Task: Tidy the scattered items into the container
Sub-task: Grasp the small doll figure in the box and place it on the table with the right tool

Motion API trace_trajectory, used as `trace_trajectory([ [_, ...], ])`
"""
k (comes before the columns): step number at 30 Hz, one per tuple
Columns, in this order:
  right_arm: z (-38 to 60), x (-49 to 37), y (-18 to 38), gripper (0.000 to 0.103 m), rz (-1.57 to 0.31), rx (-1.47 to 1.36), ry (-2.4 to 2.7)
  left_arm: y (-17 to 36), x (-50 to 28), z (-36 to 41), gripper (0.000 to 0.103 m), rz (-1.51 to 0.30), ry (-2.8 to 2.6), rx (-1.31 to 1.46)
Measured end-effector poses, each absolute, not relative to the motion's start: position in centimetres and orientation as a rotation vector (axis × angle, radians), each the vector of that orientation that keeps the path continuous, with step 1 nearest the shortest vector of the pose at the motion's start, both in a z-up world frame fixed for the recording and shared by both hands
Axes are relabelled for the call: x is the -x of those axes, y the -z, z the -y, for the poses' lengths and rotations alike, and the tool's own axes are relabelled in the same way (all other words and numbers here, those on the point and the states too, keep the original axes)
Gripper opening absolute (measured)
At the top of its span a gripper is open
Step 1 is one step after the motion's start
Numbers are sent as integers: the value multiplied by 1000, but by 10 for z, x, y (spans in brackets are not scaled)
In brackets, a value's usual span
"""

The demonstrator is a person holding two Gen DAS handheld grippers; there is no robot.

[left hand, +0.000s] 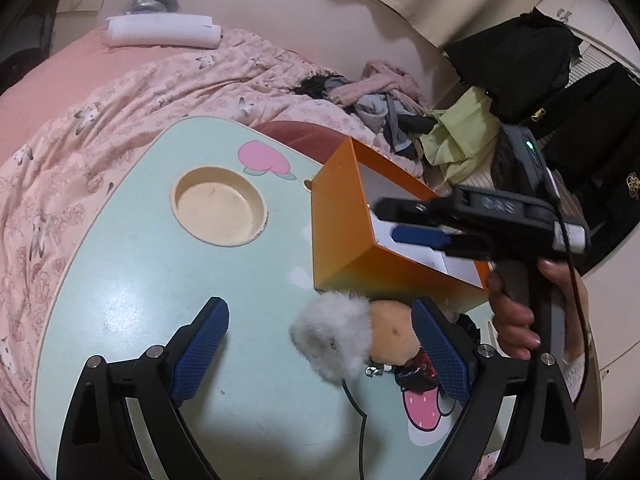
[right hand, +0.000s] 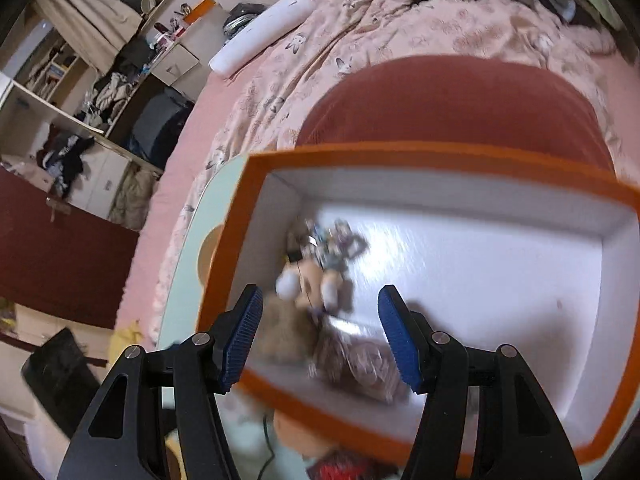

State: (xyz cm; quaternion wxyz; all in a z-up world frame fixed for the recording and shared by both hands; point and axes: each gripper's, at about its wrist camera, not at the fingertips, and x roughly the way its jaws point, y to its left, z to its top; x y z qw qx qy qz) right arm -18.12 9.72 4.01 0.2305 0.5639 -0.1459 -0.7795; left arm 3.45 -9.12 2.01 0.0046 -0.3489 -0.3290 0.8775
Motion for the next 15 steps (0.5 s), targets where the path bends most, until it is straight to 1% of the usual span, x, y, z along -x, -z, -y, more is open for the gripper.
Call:
trace_trajectory([
  [4,-77,196,-26,61,324,-1632,2109,-19,-33,93,92,1041,-2741,1097],
  [5,-74,198,-21,59,299,-1651,2107,-19,-33,93,92,1044,-2741,1096],
  [6,-72,197,-22,55,281,-1625,2127,-18,-34,93,92,1043,-2743,1095],
  [7,-71,197,-21,48,261,-1618,2134,-19,-33,94,92,1045,-2745,1092],
  [8,-71,199,-21,44,271,-1615,2124,-18,-34,93,92,1047,-2746,1092],
  [12,-79,196,-24,44,263,-1570,2172,-18,-34,94,92,1056,-2744,1096],
  [15,-101,189,-46,44,374,-1449,2207,-19,-35,95,92,1061,-2746,1095],
])
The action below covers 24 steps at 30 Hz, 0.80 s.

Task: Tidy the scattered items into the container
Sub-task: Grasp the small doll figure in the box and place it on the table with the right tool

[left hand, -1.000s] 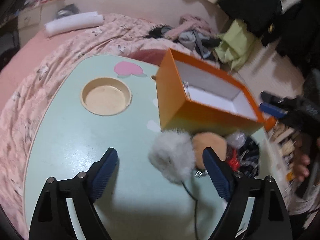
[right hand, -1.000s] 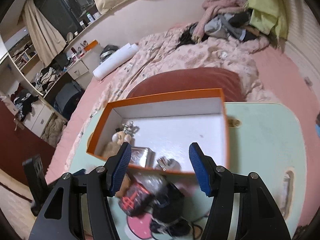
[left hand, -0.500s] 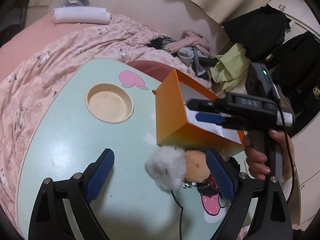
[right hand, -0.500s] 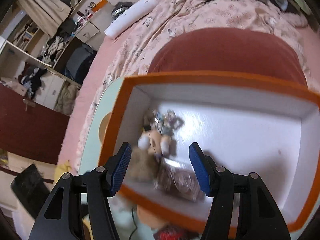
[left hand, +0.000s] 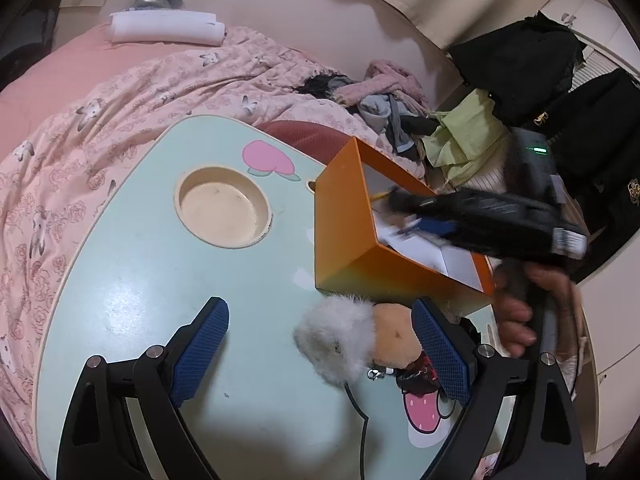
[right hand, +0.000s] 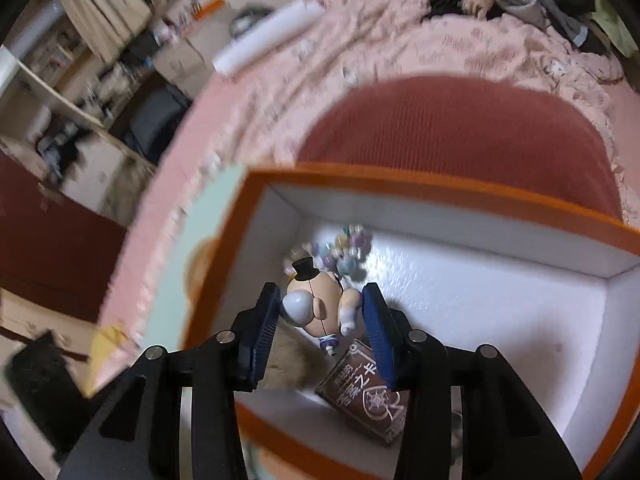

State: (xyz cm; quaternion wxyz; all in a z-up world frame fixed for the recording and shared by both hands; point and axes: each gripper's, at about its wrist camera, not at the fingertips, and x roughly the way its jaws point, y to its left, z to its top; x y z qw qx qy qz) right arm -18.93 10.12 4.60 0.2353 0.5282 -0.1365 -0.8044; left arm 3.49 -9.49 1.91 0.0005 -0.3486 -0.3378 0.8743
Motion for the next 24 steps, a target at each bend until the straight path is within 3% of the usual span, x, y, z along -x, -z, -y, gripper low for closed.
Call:
trace_trajectory([
  [6,-153,149,-112,44,433,-1187,2364,-21,-31,99,92,1062,-2745,1096],
  [10,-179,110,-127,44,464,-1121,2389,-27,-27,101,92,1054,-2746,1086],
  [24,-241,35,-13,44,678,-1419,2455,-53,-13,82,92,881,-2779,1102],
])
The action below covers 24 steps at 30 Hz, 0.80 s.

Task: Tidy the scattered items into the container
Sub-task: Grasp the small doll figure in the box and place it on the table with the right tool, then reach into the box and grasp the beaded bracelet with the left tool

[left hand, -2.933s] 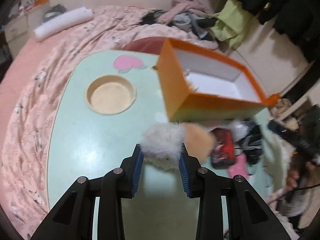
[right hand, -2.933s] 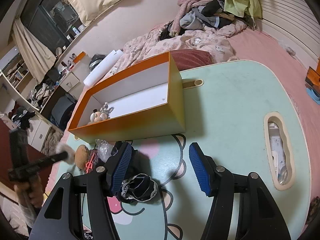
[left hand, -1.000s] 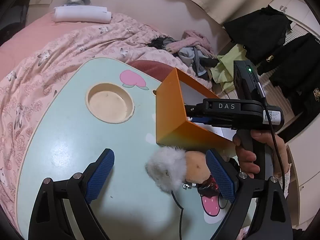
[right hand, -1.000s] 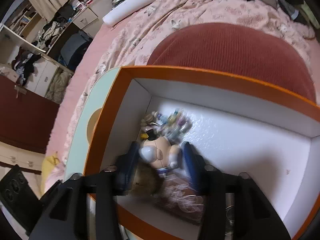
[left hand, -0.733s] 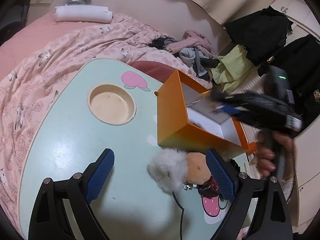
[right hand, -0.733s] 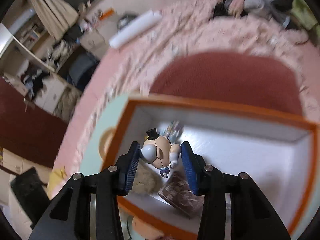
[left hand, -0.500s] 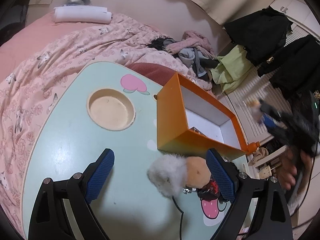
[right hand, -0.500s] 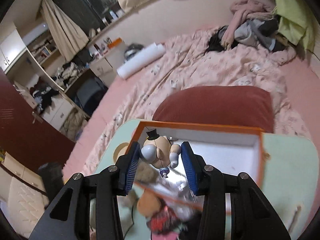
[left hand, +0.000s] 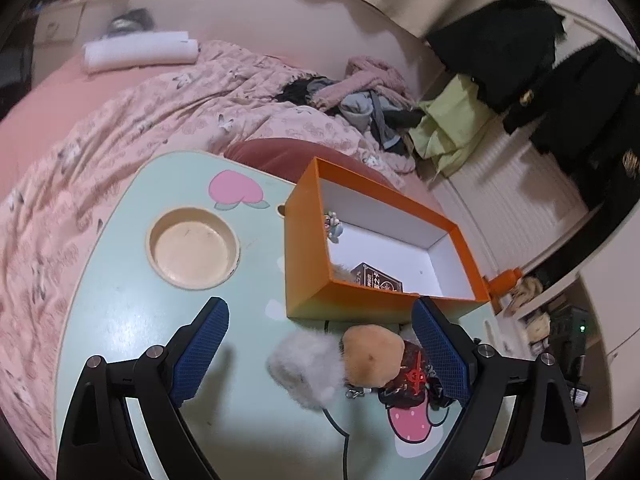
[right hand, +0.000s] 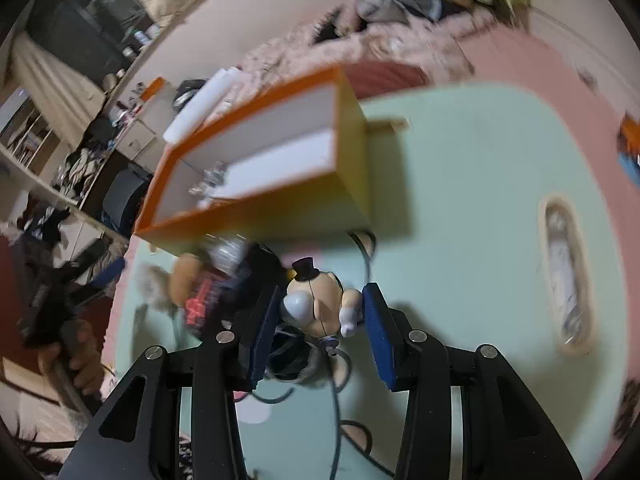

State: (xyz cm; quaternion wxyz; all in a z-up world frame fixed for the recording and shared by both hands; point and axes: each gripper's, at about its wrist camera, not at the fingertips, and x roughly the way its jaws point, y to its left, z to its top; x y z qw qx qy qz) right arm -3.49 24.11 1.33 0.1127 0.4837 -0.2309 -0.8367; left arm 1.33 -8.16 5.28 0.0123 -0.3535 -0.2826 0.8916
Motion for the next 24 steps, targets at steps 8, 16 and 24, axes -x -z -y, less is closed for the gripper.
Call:
trace_trajectory([
  [8,-235,33,-3,45,676,-1400,2506,-75,14,64,92,702,-2756,1208],
  [16,-242,18,-30,66,691,-1241,2606,-110,75,37,74,347,-2687,1314],
  [24,-251,16,-31,66,753,-1237,2573,-86,136,25,28,253,-2515,1526],
])
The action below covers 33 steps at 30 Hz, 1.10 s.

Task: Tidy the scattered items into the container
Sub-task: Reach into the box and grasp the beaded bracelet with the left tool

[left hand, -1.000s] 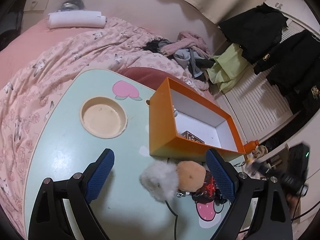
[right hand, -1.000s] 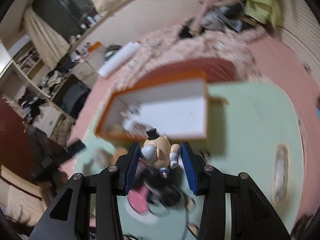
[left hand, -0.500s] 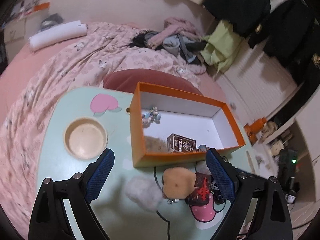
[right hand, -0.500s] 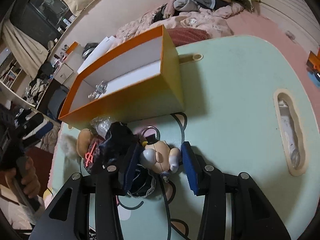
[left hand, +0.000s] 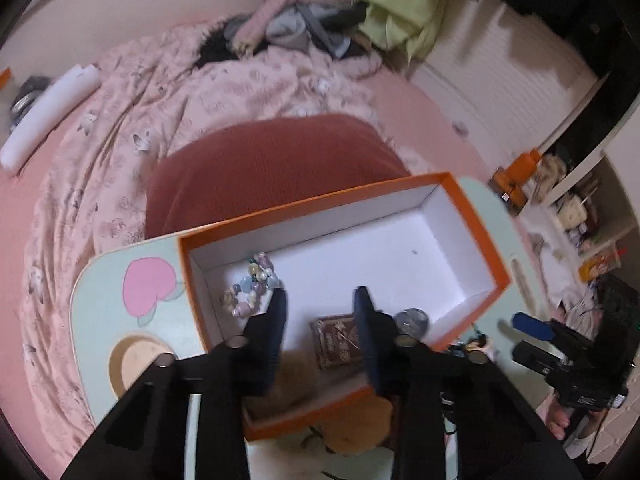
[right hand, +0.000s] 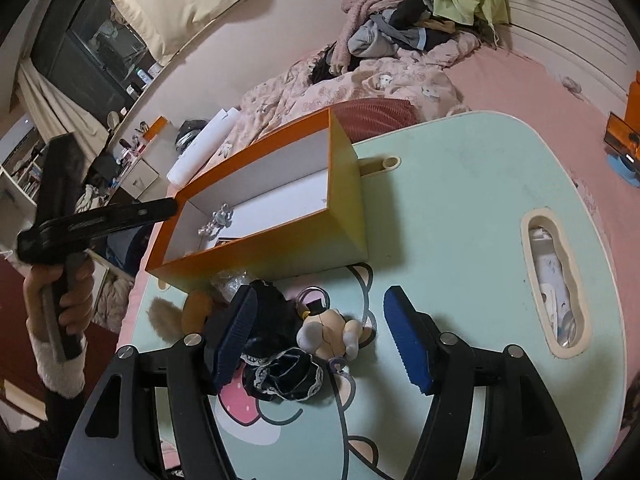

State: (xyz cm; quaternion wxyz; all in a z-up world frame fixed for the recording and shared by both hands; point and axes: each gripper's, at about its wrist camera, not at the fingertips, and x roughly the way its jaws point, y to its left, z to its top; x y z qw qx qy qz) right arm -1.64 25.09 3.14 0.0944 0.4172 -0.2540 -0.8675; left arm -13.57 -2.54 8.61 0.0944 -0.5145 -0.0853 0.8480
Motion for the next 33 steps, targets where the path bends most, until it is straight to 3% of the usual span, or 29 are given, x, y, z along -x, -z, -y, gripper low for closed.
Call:
trace_trajectory([
  [11,-254,18,-24,66,812,-1239,2520,-49,173,4,26,-149,-2586,1743],
  [14,-253,18,-23,66,811,-1248,2514,-40,177,-1,32,-199,-2614,1788],
  [19,-254,18,-22,66,821,-1243,2512,-32,178,-9,33,-338,-2651,1777],
  [24,-254,17,-21,66,829,-1242,2510,-30,177,-13,22,-448,-2676,1756],
  [28,-254,16,-22,66,837,-1239,2509,-39,177,-2,9,-356,-2688,1725],
  [31,-255,16,-22,66,839,-1238,2508,-46,177,12,9,-181,-2654,1705],
  [33,-255,16,-22,66,837,-1240,2510,-47,176,13,9,-166,-2661,1691],
])
